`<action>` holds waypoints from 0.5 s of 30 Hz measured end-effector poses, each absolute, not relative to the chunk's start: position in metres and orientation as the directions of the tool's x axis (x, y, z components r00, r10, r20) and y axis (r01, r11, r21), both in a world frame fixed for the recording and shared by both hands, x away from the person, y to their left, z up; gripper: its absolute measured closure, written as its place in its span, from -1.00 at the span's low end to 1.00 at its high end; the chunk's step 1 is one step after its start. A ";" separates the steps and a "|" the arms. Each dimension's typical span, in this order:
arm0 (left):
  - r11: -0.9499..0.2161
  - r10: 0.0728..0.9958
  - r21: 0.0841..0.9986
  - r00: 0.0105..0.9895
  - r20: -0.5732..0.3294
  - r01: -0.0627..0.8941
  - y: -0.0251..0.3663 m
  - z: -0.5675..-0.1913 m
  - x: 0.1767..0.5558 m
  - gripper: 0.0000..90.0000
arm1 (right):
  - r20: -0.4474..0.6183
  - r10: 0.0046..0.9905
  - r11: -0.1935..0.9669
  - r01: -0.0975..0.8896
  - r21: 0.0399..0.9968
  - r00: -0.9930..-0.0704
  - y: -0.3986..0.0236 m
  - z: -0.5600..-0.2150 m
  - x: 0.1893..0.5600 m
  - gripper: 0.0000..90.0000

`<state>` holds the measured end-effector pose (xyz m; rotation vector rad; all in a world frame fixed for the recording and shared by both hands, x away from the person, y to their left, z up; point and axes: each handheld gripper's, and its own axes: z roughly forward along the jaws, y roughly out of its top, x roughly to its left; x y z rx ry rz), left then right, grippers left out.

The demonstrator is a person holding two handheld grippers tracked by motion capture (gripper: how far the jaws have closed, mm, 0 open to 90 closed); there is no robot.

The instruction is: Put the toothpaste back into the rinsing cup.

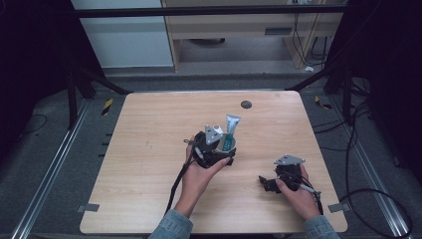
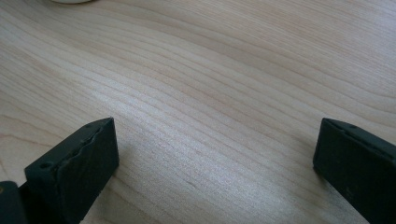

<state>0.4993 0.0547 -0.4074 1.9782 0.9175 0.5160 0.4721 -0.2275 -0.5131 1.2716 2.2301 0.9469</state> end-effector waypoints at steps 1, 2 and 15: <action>-0.347 0.768 0.844 0.641 0.006 0.408 0.058 -0.406 0.499 -0.77 | -0.015 0.863 0.357 0.589 0.725 -0.506 -0.228 -0.513 0.472 -0.99; -0.341 0.770 0.845 0.638 0.001 0.411 0.061 -0.406 0.499 -0.77 | -0.013 0.863 0.356 0.590 0.724 -0.505 -0.228 -0.513 0.472 -0.99; -0.305 0.831 0.837 0.557 0.001 0.453 0.121 -0.404 0.495 -0.80 | -0.012 0.864 0.355 0.591 0.725 -0.504 -0.227 -0.513 0.472 -0.99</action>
